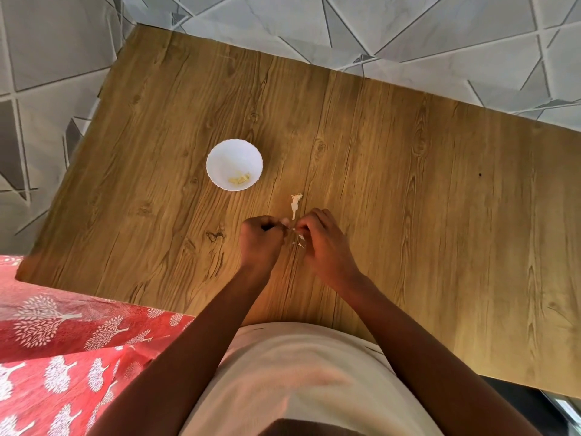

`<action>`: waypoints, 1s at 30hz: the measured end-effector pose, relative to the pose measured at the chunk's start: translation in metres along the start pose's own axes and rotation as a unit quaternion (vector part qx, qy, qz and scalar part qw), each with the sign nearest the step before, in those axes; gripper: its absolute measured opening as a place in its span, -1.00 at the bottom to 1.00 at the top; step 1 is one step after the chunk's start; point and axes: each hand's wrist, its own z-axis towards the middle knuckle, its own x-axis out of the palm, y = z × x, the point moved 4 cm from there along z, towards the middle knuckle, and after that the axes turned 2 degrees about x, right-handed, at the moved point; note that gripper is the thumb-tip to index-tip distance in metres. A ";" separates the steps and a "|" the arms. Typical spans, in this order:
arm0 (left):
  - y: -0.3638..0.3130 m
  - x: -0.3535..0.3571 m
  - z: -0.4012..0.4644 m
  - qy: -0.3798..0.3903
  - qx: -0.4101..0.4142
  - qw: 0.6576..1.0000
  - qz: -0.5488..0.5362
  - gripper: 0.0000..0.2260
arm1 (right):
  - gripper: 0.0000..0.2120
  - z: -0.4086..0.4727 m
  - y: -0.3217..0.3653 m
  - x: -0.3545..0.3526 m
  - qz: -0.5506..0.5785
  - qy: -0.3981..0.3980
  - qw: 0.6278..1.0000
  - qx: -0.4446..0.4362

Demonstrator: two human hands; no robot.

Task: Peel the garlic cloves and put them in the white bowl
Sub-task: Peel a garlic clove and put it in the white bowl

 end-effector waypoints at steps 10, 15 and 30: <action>0.015 -0.005 0.001 0.050 0.128 0.968 0.209 -0.86 | -0.94 -0.006 -0.013 0.012 0.130 0.027 0.985 0.110; 0.014 -0.005 -0.001 0.064 0.158 0.974 0.149 -0.90 | -0.91 -0.008 -0.013 0.014 0.152 0.042 0.980 0.120; 0.012 -0.001 -0.001 0.094 0.116 0.988 0.041 -0.96 | -0.83 -0.004 -0.014 0.014 0.118 0.064 0.984 0.119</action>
